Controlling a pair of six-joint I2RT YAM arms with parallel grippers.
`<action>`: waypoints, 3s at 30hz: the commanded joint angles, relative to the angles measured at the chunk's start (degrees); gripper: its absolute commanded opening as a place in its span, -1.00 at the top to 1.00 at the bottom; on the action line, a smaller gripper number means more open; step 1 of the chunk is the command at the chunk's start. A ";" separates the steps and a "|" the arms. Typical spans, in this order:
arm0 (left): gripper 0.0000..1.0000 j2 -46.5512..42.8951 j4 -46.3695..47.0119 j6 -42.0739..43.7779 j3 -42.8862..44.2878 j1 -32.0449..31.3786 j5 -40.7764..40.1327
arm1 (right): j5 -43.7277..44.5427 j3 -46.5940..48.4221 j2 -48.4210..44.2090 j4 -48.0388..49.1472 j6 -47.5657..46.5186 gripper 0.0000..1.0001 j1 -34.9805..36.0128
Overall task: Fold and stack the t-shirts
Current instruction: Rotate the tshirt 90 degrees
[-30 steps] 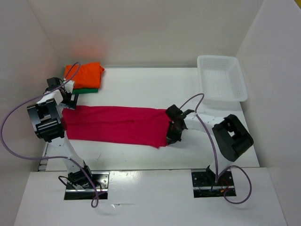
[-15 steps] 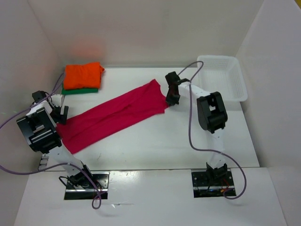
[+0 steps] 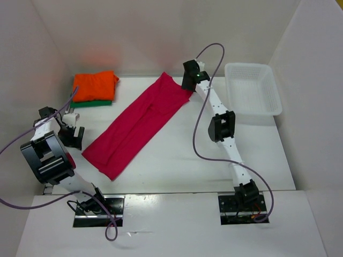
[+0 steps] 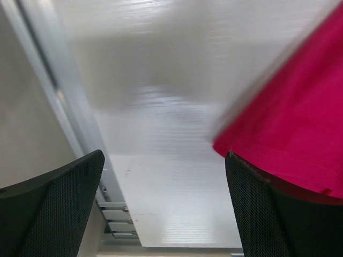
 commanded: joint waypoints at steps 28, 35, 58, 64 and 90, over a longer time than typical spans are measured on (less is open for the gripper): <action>-1.00 -8.40 1.65 -12.98 -0.56 -4.22 13.68 | 5.67 -38.77 -27.55 0.22 10.50 -0.96 53.02; -1.00 -10.17 1.65 -10.69 -2.32 -3.69 13.68 | -0.56 -31.38 -21.29 0.12 10.50 -0.60 54.87; -1.00 -10.17 1.65 -7.18 -2.84 -0.88 14.21 | -6.01 3.52 -0.98 -20.80 3.74 -0.19 57.77; -1.00 -9.64 1.65 -7.18 -3.37 -0.88 14.74 | -7.50 4.06 -0.45 -20.80 3.11 -0.25 57.77; -1.00 -8.50 -6.78 -0.25 5.24 -6.67 19.48 | -22.89 -81.87 -42.26 9.43 10.14 1.00 49.61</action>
